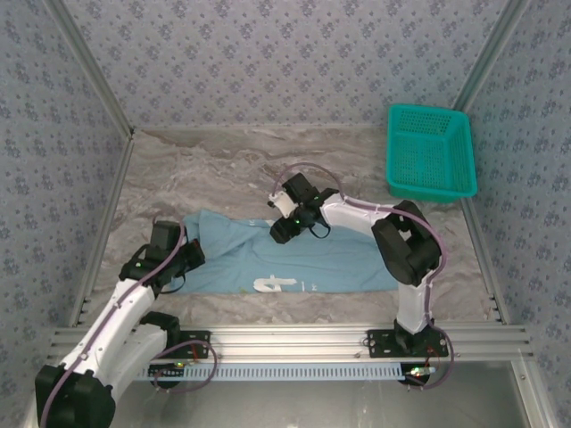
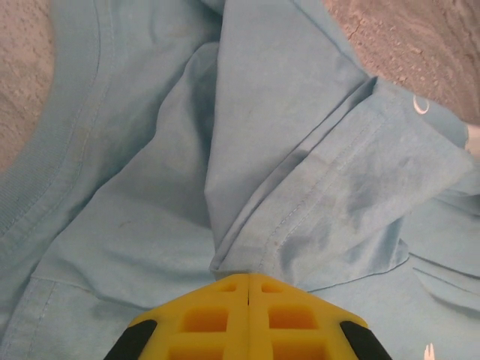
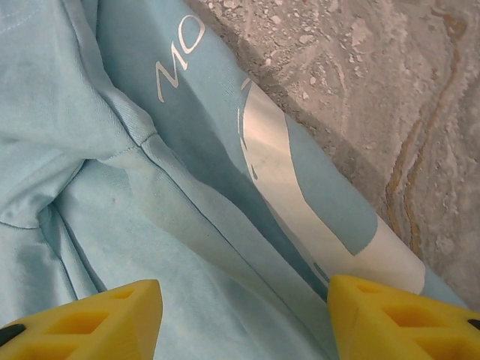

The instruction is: Fold the inside-out t-shirt

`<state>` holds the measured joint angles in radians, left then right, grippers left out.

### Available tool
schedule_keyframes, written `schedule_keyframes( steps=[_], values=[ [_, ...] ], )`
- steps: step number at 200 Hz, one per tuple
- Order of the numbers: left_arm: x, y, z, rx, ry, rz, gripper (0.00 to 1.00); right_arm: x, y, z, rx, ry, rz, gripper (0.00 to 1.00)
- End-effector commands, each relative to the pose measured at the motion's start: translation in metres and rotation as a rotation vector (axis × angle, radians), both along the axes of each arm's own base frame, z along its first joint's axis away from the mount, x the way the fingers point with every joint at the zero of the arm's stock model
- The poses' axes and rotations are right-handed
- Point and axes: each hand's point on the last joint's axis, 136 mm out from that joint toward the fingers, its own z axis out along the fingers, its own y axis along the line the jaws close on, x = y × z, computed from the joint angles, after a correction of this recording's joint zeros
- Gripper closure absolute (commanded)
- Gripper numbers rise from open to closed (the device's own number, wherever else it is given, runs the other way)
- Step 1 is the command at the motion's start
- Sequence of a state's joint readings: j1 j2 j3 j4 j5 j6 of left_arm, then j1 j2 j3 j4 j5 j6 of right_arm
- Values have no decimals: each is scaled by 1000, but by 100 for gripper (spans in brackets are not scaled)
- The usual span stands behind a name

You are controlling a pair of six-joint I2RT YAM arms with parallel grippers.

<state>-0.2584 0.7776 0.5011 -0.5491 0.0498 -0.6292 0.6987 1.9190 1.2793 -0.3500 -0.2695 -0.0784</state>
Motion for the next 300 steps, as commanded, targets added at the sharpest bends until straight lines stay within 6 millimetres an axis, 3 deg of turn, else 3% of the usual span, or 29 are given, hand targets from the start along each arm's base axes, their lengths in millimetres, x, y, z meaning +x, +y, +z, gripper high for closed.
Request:
schedule_keyframes(
  steps=[1,68,91,99,123,139,166,189,204,227,250,278,300],
  values=[
    [7,1,15,27,-38,-11,100,-16,7,-5,-8,43,80,42],
    [8,6,30,43,-72,3,100,-61,-4,5,-19,115,130,73],
    [8,9,32,52,-74,14,100,-76,-5,8,-18,147,143,75],
    [7,10,34,54,-76,19,100,-89,-12,-3,-44,184,147,76],
    [4,12,37,55,-84,32,100,-101,-19,-3,-51,221,145,76],
    [2,13,36,51,-83,39,100,-94,-23,6,-31,195,106,76],
    [-1,13,31,38,-73,46,100,-63,-29,25,53,118,-33,72],
    [-3,12,33,31,-72,45,100,-39,-49,18,-32,66,-147,68],
    [-4,11,37,27,-82,39,100,-33,-56,10,-70,79,-184,67],
    [-9,8,35,-9,-73,46,100,-31,-53,7,-70,94,-203,67],
    [-16,6,14,-48,-21,73,100,-26,-44,10,-32,102,-217,67],
    [-21,13,-6,-24,29,115,77,-22,-32,17,6,104,-211,67],
    [-17,23,5,19,-9,147,71,-21,-29,22,16,96,-206,66]
  ],
)
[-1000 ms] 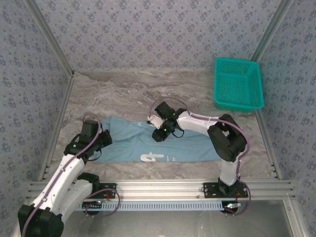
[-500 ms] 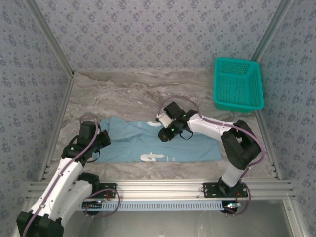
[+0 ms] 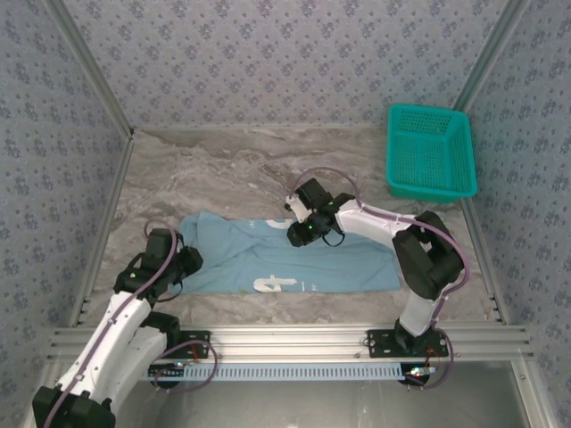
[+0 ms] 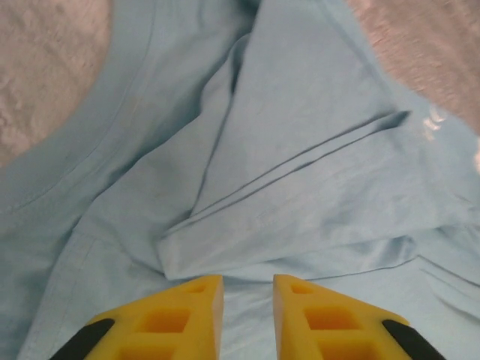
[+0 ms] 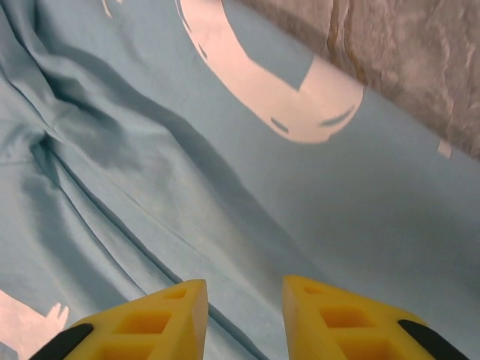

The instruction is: Fold the inside-out t-shirt

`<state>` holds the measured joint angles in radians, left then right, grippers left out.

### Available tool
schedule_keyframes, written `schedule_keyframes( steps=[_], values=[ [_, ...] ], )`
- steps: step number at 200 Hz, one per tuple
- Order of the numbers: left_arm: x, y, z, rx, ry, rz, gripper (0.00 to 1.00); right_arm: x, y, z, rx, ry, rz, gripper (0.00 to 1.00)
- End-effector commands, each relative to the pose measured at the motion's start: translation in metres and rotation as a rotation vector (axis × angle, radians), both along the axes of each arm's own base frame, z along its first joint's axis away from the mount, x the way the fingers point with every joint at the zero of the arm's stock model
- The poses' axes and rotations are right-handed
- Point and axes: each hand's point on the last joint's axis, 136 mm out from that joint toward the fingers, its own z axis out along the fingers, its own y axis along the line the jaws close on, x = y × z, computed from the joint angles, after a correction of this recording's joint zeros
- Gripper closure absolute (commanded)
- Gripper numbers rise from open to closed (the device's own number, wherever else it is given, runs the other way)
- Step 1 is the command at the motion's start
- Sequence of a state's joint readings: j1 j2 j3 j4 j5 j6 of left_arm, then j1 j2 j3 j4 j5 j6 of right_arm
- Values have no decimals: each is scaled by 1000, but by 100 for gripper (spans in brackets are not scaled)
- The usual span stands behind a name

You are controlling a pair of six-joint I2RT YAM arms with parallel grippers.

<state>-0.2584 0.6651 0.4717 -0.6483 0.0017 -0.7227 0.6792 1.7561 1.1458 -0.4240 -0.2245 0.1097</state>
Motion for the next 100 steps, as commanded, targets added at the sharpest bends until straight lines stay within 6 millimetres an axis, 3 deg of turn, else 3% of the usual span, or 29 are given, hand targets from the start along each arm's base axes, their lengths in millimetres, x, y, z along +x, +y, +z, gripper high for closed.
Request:
schedule_keyframes(
  steps=[1,19,41,74,100],
  values=[
    [3,10,10,36,-32,45,70,5,13,10,40,-5,-5,66],
    [13,9,27,37,-102,35,65,6,14,12,46,-11,-6,65],
    [36,-21,38,-52,-171,-82,56,10,17,13,58,-22,-19,65],
    [69,-63,24,-109,-117,-266,51,14,12,14,46,-35,-39,65],
    [95,-86,17,-46,-142,-398,47,17,2,17,48,-39,-60,65]
  ],
)
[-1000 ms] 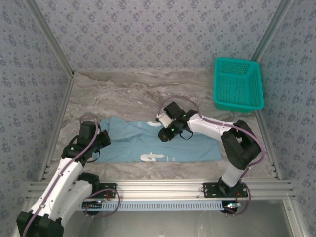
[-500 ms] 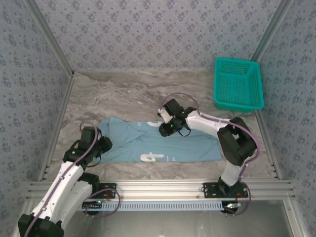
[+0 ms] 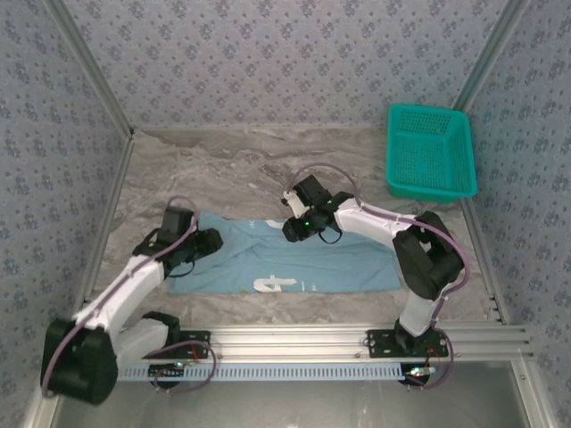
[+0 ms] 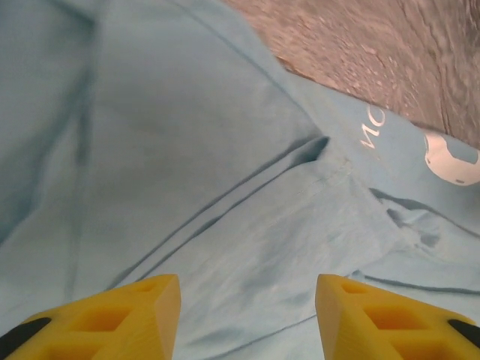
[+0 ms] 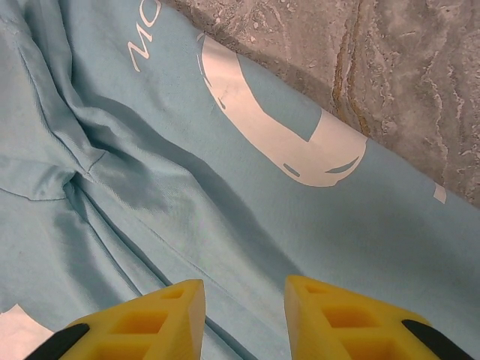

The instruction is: Fold the inside-out t-shirt

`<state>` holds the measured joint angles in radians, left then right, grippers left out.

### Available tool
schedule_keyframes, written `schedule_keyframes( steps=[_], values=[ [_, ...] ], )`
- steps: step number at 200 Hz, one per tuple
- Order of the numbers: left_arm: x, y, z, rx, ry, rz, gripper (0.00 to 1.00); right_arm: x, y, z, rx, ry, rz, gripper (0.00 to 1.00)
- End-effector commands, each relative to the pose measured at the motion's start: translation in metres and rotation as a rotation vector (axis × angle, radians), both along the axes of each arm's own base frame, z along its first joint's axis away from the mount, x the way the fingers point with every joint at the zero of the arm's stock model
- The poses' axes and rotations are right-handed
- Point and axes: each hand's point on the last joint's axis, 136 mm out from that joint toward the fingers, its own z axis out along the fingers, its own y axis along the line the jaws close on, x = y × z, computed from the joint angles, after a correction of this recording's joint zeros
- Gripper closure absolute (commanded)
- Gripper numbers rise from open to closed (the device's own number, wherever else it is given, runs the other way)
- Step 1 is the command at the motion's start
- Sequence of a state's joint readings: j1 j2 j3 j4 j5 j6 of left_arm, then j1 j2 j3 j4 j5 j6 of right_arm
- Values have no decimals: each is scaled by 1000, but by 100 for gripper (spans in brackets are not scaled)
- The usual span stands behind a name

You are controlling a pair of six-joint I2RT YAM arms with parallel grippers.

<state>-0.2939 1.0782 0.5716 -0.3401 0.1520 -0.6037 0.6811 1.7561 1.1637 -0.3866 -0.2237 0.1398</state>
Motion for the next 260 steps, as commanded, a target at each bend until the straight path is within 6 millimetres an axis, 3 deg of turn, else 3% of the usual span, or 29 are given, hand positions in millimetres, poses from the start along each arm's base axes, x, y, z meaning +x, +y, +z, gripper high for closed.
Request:
schedule_keyframes(
  steps=[1,44,76,124,188,227,260],
  values=[
    [36,-34,24,-14,-154,-179,47,7,-7,6,8,-8,-36,65],
    [65,-52,4,44,-114,-283,39,8,-19,7,10,-7,-58,65],
    [71,-49,-15,98,-32,-281,37,6,-22,4,5,2,-59,65],
    [66,-54,-22,88,8,-307,58,6,-26,1,3,10,-69,65],
    [61,-53,-34,96,47,-304,67,5,-27,3,4,9,-69,65],
    [58,-54,-28,91,42,-302,83,4,-30,3,-5,8,-75,65],
    [46,-51,-12,96,33,-289,93,4,-31,2,-12,9,-76,65]
  ],
)
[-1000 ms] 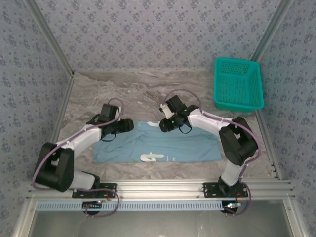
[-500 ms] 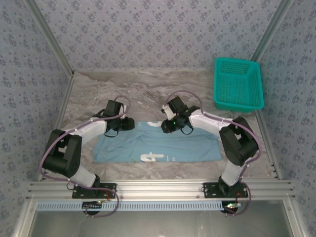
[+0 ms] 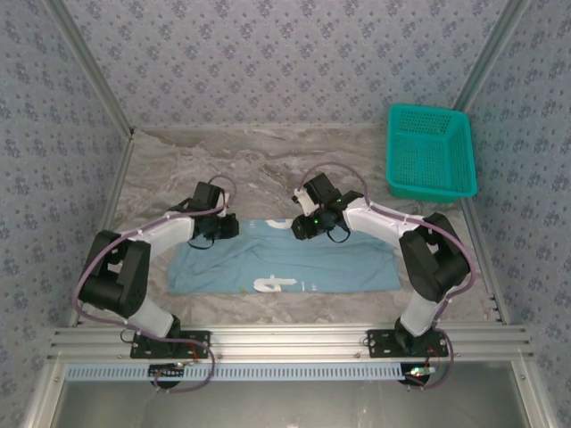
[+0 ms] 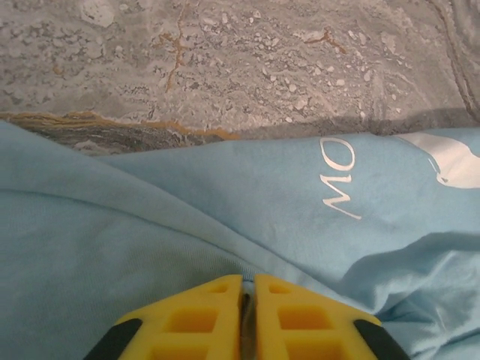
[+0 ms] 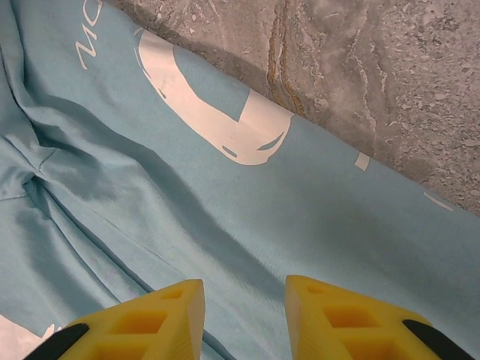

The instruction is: Fold the inside-out t-shirt

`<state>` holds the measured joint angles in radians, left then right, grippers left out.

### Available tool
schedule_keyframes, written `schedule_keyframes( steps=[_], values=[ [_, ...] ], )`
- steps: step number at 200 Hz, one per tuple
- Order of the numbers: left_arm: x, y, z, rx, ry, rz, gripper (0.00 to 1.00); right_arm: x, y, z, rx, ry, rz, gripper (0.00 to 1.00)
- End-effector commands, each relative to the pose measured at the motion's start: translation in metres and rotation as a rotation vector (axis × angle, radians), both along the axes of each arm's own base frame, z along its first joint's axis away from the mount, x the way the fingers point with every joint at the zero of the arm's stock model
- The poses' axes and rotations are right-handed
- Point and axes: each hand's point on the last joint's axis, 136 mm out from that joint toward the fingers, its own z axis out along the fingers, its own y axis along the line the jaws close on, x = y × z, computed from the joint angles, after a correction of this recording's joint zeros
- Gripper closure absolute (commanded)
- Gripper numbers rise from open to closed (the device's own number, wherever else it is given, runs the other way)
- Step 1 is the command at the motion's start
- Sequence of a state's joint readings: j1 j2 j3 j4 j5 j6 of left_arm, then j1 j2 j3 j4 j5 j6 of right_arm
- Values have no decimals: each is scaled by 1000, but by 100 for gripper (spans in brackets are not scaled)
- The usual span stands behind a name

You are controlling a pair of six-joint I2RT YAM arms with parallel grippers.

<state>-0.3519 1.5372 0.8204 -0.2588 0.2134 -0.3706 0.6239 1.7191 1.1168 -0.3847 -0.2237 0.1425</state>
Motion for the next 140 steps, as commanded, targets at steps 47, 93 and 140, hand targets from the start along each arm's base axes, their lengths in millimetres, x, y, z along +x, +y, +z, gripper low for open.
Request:
schedule_keyframes(
  steps=[47,93,140],
  values=[
    [-65,-18,40,-51,9,-48,97,0,-15,6,-28,-4,-23,65],
    [-110,-22,27,-80,82,-53,96,5,-18,6,-34,-8,-26,65],
    [-128,-39,14,-120,138,-109,92,7,-20,8,-52,-20,-29,64]
  ],
)
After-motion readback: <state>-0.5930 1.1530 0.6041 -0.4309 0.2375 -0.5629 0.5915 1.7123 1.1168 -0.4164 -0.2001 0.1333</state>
